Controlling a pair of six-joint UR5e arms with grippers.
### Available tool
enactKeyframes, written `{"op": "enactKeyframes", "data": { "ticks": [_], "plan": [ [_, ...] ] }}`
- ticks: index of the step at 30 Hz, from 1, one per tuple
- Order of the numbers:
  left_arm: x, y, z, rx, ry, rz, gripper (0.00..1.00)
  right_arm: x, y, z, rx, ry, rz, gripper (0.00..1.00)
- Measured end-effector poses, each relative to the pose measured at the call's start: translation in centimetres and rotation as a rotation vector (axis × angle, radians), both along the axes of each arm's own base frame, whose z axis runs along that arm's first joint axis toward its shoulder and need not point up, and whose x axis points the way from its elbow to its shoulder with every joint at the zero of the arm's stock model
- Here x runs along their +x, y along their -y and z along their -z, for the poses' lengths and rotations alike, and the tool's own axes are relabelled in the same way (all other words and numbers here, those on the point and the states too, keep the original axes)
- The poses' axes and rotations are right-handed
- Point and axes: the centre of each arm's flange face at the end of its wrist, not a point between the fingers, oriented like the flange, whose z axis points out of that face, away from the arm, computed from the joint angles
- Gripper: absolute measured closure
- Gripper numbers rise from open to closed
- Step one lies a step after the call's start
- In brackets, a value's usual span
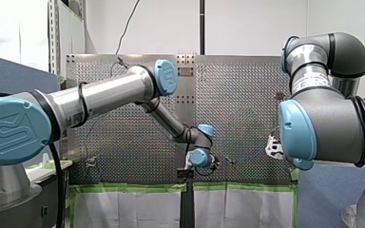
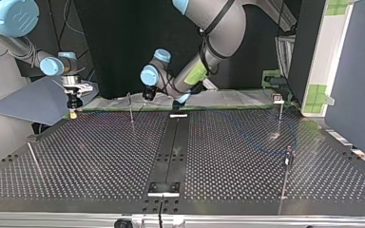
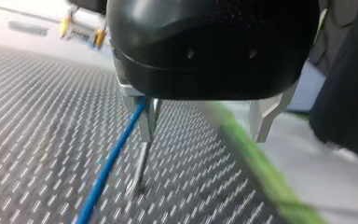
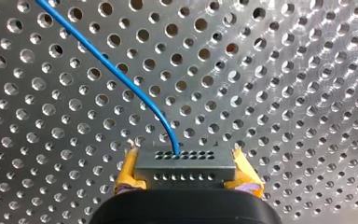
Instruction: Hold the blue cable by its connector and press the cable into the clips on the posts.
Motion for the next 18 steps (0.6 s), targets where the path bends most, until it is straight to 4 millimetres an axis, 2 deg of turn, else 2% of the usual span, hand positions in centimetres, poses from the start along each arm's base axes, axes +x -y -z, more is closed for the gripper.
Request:
{"op": "enactKeyframes", "data": {
  "ticks": [7,13,18],
  "plan": [
    [-3.2,2.7,-1.0,-0.002,-0.014,0.052,0.0,0.1,0.0,0.1,0.003,0.0,-0.001,1.0],
    [-4.2,3.9,-2.0,-0.031,-0.011,0.064,0.0,0.3,-0.1,0.2,0.006,-0.002,-0.004,1.0],
    [-4.8,4.3,-2.0,-0.039,-0.014,0.068,0.0,0.3,-0.2,0.3,0.007,-0.002,-0.004,1.0]
  ]
}}
